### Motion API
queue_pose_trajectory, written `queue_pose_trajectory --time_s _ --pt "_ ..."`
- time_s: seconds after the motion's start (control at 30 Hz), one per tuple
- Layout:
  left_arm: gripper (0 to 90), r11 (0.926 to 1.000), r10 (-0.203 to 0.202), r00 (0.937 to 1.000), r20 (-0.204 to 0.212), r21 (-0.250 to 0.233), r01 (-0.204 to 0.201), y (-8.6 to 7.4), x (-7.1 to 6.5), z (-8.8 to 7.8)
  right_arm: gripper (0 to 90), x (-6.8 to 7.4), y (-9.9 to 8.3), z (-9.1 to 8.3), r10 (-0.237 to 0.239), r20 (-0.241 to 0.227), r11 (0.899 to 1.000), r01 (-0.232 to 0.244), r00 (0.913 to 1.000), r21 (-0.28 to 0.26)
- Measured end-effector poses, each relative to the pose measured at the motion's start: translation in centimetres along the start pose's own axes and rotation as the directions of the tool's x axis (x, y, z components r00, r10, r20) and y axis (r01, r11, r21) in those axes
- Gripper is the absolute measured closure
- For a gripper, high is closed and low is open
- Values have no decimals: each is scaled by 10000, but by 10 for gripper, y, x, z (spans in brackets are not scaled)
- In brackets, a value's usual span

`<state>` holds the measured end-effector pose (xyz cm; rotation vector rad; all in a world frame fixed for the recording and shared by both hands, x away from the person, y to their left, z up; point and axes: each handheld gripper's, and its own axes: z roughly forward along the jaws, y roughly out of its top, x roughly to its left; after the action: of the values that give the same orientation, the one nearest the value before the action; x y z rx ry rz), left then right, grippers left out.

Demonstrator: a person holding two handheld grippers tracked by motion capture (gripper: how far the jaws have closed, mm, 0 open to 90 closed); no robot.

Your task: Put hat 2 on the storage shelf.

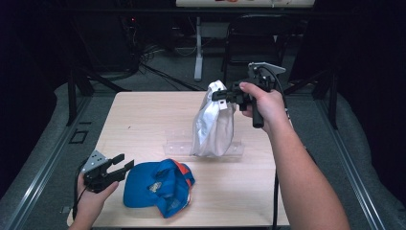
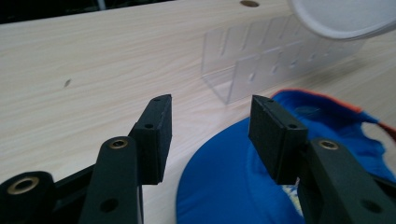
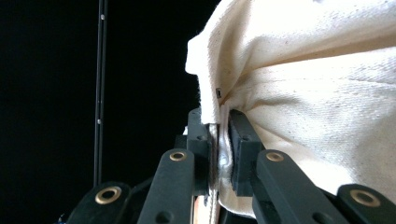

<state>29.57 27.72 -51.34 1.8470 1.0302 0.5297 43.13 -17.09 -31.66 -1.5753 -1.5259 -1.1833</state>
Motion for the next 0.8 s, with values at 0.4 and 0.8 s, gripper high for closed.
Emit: queue_pose_trajectory --time_s 0.4,0.8 --pt "506 9901 1406 9879 656 -59 -1406 40 -37 31 814 6 13 24 42 51 10000 -42 10000 -14" --pt "489 9807 1953 9752 1044 -91 -1954 51 -66 50 814 5 20 46 174 139 9998 -173 9998 -85"
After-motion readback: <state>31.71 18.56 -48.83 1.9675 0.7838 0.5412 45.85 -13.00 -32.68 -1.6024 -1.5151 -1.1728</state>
